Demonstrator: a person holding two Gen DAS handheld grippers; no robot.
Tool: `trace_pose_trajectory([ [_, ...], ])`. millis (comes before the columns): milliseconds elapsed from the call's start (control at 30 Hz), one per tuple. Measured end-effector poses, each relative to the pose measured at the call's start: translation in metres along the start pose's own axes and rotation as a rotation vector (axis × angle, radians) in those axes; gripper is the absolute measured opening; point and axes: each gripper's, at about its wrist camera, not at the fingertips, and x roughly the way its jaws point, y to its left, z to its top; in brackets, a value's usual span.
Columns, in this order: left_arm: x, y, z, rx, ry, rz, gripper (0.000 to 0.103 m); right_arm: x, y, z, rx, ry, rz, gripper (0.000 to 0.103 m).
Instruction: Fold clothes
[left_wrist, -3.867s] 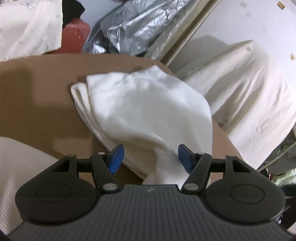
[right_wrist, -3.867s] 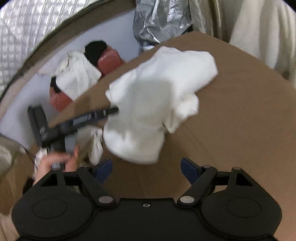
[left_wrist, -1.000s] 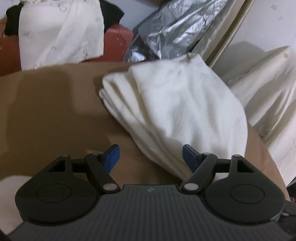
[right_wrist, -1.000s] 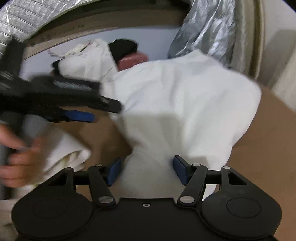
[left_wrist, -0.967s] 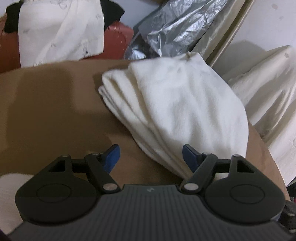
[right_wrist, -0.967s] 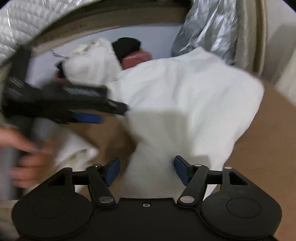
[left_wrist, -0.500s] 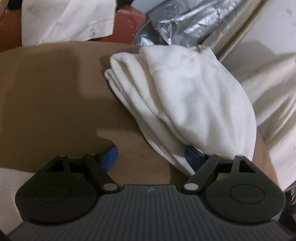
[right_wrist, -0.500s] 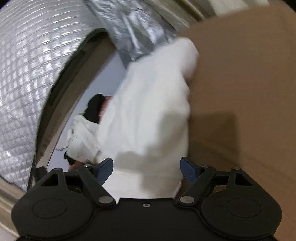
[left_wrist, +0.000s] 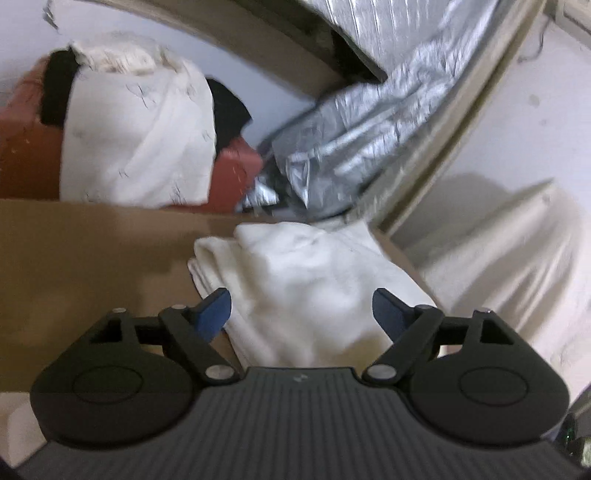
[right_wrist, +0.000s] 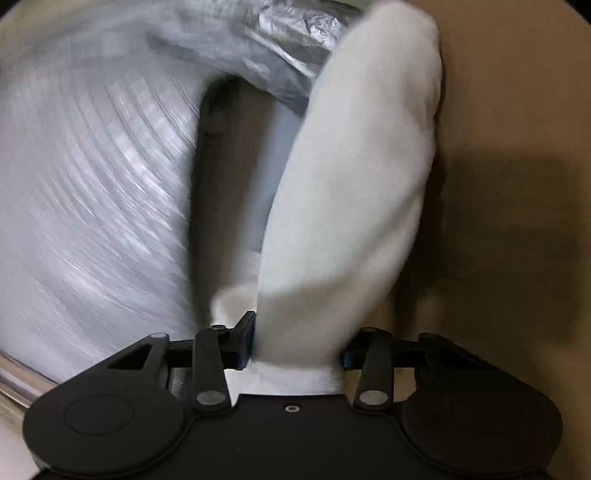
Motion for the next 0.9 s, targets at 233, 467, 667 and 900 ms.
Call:
trace_pose_trajectory([
  [233, 0.051, -0.018, -0.029, 0.160, 0.298, 0.212, 0.084, 0.000, 0.034, -0.023, -0.346, 0.031, -0.322, 0.061],
  [467, 0.017, -0.027, -0.012, 0.207, 0.268, 0.257, 0.084, 0.016, 0.068, -0.049, -0.444, 0.270, -0.513, 0.068],
  [667, -0.051, -0.029, 0.009, 0.163, 0.197, 0.162, 0.086, -0.041, 0.122, -0.043, -0.299, 0.104, -0.500, 0.068],
  [900, -0.103, -0.039, 0.010, 0.218, 0.191, 0.138, 0.096, -0.097, 0.191, -0.085, -0.494, -0.068, -0.673, 0.079],
])
